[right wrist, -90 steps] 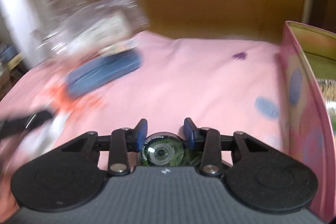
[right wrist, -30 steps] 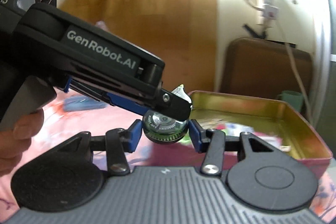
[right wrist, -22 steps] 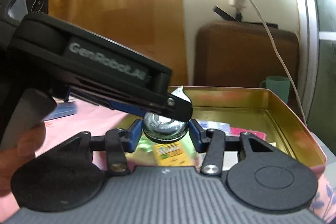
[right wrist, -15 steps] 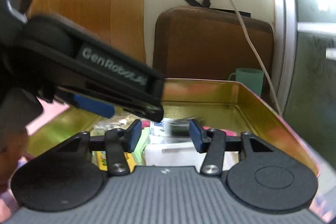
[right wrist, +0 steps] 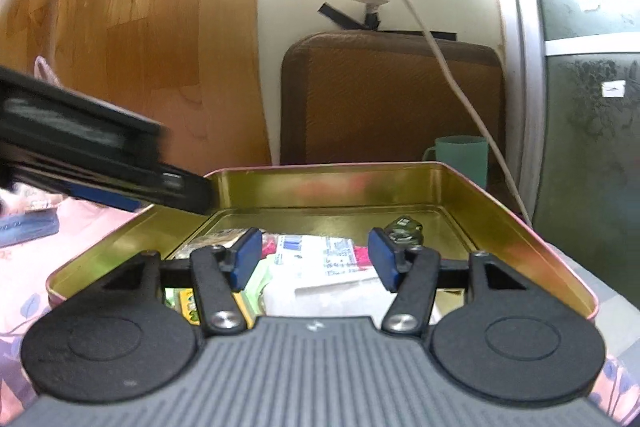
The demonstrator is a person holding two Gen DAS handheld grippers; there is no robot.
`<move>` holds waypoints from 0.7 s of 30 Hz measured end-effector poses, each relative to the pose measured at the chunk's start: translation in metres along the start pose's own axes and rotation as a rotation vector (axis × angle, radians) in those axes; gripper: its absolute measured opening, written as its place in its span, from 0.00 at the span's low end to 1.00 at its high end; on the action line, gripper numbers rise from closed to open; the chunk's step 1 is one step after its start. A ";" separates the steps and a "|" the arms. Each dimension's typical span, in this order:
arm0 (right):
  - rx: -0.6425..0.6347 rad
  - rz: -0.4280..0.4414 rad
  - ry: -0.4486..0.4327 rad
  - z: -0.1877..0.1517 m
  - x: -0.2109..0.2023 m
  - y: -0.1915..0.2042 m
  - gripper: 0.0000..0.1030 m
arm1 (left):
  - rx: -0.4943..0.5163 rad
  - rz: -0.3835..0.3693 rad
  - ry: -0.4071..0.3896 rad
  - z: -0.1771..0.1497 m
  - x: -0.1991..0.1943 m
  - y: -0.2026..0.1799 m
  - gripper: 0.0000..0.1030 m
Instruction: Organize soft objects
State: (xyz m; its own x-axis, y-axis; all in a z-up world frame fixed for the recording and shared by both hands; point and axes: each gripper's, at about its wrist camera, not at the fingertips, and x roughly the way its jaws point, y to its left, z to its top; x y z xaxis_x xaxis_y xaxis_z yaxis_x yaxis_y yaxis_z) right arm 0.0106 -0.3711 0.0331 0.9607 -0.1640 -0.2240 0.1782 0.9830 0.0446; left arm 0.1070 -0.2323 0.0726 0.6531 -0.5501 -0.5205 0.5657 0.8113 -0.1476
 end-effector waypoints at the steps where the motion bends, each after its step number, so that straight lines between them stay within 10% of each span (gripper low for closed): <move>1: 0.007 -0.007 -0.012 0.000 -0.003 0.000 0.60 | 0.003 0.009 -0.017 -0.001 -0.008 0.003 0.71; 13: 0.069 0.061 -0.103 0.002 -0.030 0.003 0.60 | 0.021 0.301 -0.060 -0.063 -0.089 0.097 0.76; 21: 0.020 0.278 -0.083 0.017 -0.059 0.070 0.60 | -0.231 0.640 0.021 -0.105 -0.117 0.234 0.76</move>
State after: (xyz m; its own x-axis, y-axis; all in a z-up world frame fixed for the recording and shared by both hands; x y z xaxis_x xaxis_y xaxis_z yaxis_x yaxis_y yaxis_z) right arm -0.0296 -0.2945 0.0657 0.9872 0.1047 -0.1204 -0.0912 0.9894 0.1129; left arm 0.1098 0.0426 0.0107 0.8122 0.0542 -0.5809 -0.0519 0.9984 0.0205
